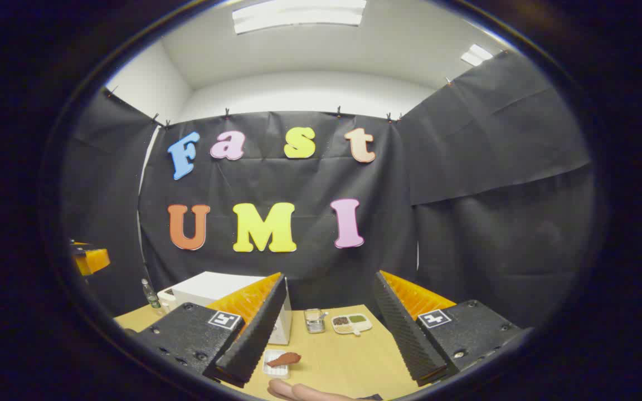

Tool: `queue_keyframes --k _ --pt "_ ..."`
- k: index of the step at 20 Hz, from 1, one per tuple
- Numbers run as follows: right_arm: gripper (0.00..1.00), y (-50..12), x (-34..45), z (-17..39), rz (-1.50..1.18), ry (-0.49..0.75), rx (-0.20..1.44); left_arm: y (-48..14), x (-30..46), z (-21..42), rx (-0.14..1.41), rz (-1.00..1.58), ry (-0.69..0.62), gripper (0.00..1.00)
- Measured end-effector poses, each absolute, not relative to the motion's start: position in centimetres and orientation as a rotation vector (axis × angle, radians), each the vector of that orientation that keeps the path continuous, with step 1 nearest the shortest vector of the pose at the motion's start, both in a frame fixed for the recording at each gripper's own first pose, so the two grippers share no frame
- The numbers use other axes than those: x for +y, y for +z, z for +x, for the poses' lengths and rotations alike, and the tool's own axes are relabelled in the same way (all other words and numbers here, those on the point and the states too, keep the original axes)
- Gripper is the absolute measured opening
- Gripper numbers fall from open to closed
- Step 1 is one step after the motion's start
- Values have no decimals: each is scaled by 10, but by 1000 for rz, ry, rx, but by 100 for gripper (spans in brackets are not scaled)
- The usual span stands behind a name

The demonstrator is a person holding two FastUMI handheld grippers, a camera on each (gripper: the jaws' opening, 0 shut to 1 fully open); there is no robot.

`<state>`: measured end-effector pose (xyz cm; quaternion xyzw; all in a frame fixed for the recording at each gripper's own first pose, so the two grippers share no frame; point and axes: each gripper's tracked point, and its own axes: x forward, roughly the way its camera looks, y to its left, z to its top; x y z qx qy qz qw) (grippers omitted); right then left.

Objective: Open the microwave oven with the left hand, put the food in, and close the microwave oven.

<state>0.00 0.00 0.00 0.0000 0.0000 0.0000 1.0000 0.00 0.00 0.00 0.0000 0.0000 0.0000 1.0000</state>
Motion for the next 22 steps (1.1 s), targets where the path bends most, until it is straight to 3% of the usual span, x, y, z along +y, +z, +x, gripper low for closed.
queue_keyframes --k 3,4,5,7,8,11,12,15,16,17,18,19,20,21,22 --pt "90 4 -2 -1 -14 4 -7 2 0 2 -4 3 5 92" --pt "100 5 -4 -2 -12 1 -12 3 0 2 -10 0 4 92" --pt "90 6 -4 -2 -12 0 -15 6 -2 2 -20 -3 -4 92" --pt "90 6 -5 -1 -18 -1 -13 11 -4 2 -37 1 -9 92" --pt "100 5 -6 0 -22 -2 -9 12 -3 3 -37 2 -9 92" --pt "100 6 -9 1 -23 -3 -5 12 -3 4 -25 -3 0 92" --pt "90 7 -10 2 -22 -3 -6 10 -2 6 -21 -2 4 92" --pt "90 5 -11 3 -19 1 -13 6 -5 8 -17 17 -1 92" --pt "100 3 -11 4 -23 4 -11 5 -7 10 -15 20 -6 92" --pt "100 -1 -11 5 -28 6 -10 4 -8 12 -18 21 -10 92" --pt "90 -3 -12 6 -32 6 -8 3 -10 16 -23 23 -13 92" --pt "90 -6 -12 7 -37 7 -4 3 -12 21 -27 26 -12 92" --pt "100 -8 -13 8 -40 9 1 -1 -12 26 -24 27 -10 92" --pt "90 -11 -12 9 -42 16 5 -7 -15 31 -14 24 -11 92" --pt "90 -13 -12 10 -43 23 11 -13 -20 38 0 18 -13 92"
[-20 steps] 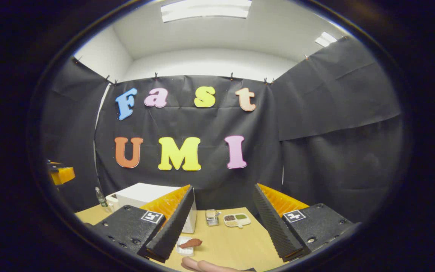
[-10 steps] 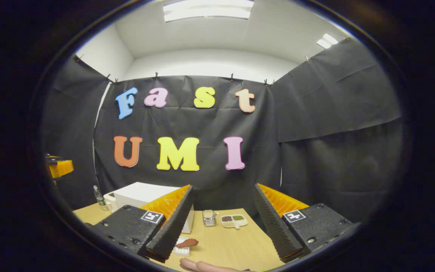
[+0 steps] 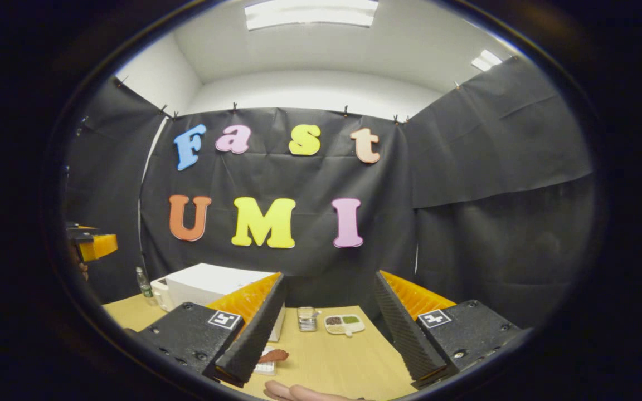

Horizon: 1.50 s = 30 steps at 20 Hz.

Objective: Open the microwave oven with the left hand, put the food in, and close the microwave oven.

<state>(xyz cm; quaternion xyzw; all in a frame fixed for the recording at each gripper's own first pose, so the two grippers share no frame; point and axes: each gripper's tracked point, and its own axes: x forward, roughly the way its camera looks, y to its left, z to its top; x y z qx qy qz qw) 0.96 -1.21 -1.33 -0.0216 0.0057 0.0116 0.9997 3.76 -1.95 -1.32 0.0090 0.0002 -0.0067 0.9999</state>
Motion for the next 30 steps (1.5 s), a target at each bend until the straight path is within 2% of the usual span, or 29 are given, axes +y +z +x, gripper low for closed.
queue_keyframes --k 4,5,6,7,8,9,10,14,15,16,17,18,20,21,22,24,25,26,27,28,30 --pt "90 -18 -19 12 -18 42 18 -45 -35 72 39 81 -10 92" --pt "100 -20 -22 14 -16 40 21 -54 -41 80 48 99 -16 92" --pt "90 -23 -25 14 -11 40 33 -67 -47 91 61 102 -23 82" --pt "100 -28 -27 13 -1 37 41 -81 -54 101 79 88 -28 93" --pt "90 -31 -30 12 8 44 47 -96 -62 109 105 69 -38 94" --pt "90 -32 -30 9 9 52 43 -110 -71 118 129 50 -53 85" --pt "100 -32 -35 8 6 48 37 -121 -79 128 143 33 -62 94" --pt "100 -43 -48 -6 14 47 52 -171 -103 169 196 -26 -108 94" --pt "90 -42 -48 -9 17 56 47 -187 -106 179 217 -45 -111 94" --pt "100 -40 -50 -12 13 61 43 -199 -108 188 231 -60 -110 94" --pt "100 -42 -53 -14 5 59 40 -211 -110 198 244 -73 -104 94" --pt "90 -42 -56 -17 -5 62 38 -228 -110 209 277 -85 -91 94" --pt "90 -41 -52 -20 -10 96 33 -259 -109 223 345 -87 -56 93" --pt "100 -45 -52 -19 -3 102 36 -272 -113 228 369 -101 -52 93" --pt "90 -45 -54 -17 5 102 32 -282 -123 230 385 -134 -74 93" --pt "90 -48 -56 -9 13 104 31 -290 -143 235 389 -215 -130 93" --pt "100 -52 -59 -5 13 99 34 -291 -151 238 380 -249 -157 93" --pt "100 -54 -61 -1 14 95 38 -291 -158 241 370 -274 -174 93" --pt "90 -57 -61 4 17 95 42 -290 -163 245 357 -298 -187 93" --pt "100 -58 -62 7 19 96 43 -290 -170 248 347 -318 -207 93" --pt "100 -61 -68 13 20 91 44 -288 -178 257 326 -353 -232 93"
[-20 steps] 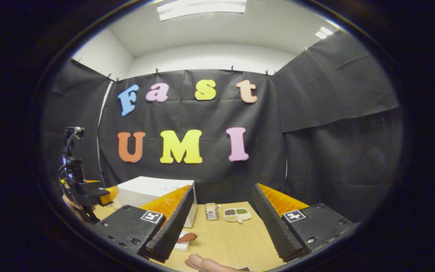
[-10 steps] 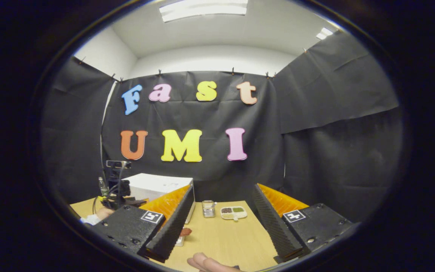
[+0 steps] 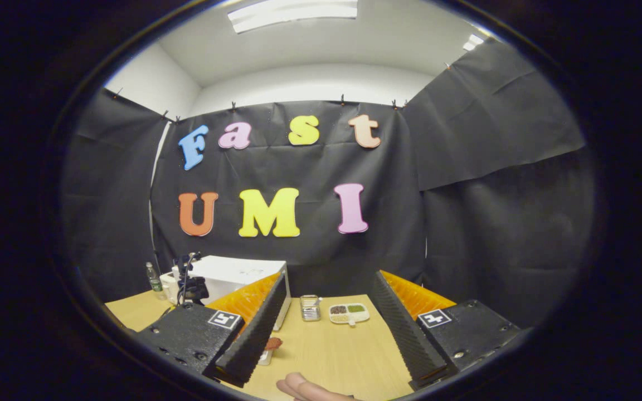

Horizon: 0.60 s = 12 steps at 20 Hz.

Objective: Open the microwave oven with the left hand, put the food in, and close the microwave oven.

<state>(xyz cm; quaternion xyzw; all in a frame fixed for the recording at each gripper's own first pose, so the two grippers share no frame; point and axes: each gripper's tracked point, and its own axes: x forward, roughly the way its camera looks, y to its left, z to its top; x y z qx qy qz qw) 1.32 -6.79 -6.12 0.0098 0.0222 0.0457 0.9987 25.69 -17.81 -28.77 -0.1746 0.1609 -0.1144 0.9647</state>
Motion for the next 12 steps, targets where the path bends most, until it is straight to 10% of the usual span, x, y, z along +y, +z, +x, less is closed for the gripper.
queue_keyframes --k 8,12 --pt "100 -72 -97 25 2 45 37 -279 -176 285 201 -143 -180 88" --pt "100 -74 -98 28 2 42 34 -285 -181 295 187 -60 -160 35"
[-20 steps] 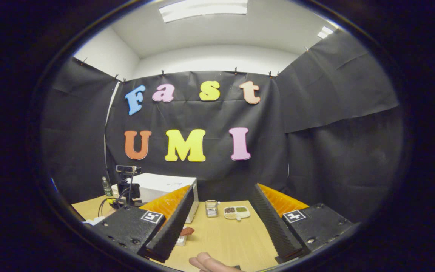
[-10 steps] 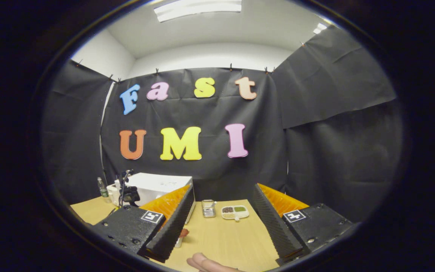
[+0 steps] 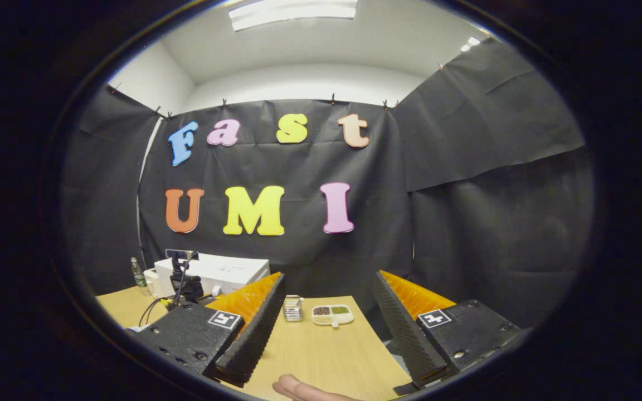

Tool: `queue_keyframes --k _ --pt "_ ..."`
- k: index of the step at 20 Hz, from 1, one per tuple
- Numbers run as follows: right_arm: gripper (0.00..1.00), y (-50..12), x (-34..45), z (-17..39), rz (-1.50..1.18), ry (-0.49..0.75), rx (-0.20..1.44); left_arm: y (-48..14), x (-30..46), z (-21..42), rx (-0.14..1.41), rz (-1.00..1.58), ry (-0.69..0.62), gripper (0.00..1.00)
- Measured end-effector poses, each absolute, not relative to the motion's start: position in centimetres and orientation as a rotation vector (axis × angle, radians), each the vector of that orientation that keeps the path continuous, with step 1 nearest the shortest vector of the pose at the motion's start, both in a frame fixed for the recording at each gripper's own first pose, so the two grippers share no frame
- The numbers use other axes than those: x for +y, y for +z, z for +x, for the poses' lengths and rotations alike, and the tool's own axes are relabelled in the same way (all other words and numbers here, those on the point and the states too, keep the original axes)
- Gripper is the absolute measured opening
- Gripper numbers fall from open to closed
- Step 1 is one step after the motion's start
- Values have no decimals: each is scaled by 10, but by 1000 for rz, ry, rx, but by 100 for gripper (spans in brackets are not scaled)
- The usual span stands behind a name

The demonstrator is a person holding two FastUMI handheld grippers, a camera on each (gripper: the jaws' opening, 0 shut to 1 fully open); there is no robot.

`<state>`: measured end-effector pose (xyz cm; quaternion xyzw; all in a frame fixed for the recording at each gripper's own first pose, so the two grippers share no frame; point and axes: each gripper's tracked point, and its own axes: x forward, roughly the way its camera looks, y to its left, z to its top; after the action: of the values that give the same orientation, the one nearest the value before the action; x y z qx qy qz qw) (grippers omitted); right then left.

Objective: Open the microwave oven with the left hand, put the food in, and close the microwave oven.

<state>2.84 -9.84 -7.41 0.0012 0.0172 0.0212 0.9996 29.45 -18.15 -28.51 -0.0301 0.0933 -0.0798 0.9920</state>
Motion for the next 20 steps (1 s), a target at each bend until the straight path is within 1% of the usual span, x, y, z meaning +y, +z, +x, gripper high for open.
queue_keyframes --k 1,2,3,4,5,6,7,8,9,10,11,13,14,15,18,19,20 --pt "100 -76 -98 29 5 45 36 -285 -181 294 187 -17 -150 36" --pt "90 -76 -97 29 5 48 40 -289 -180 293 200 22 -146 36" --pt "100 -77 -97 29 7 49 42 -289 -181 292 195 37 -148 36" --pt "90 -78 -97 30 7 49 45 -293 -180 291 218 35 -153 26" --pt "100 -79 -97 29 6 48 48 -298 -180 287 248 18 -161 27" --pt "90 -79 -98 29 6 46 49 -295 -178 288 240 4 -164 17" --pt "100 -81 -99 29 7 44 50 -296 -180 287 250 -4 -164 19" --pt "100 -80 -100 28 8 42 48 -296 -179 286 253 5 -165 19" --pt "90 -80 -102 27 5 38 47 -297 -179 286 252 9 -162 19" --pt "100 -80 -104 27 2 34 47 -296 -178 286 242 -3 -157 19" --pt "90 -81 -105 28 0 32 46 -296 -178 286 239 -22 -154 16" --pt "90 -80 -104 28 -2 35 46 -297 -180 284 242 -34 -155 17" --pt "100 -81 -104 28 -4 38 47 -297 -180 282 248 -28 -155 17" --pt "90 -82 -103 28 -6 43 48 -298 -180 282 249 -19 -157 17" --pt "90 -81 -105 27 -14 47 39 -297 -180 279 252 -9 -176 17" --pt "100 -80 -107 28 -20 42 34 -297 -179 279 251 4 -173 16" --pt "100 -81 -109 28 -26 38 32 -299 -179 280 261 14 -163 17"
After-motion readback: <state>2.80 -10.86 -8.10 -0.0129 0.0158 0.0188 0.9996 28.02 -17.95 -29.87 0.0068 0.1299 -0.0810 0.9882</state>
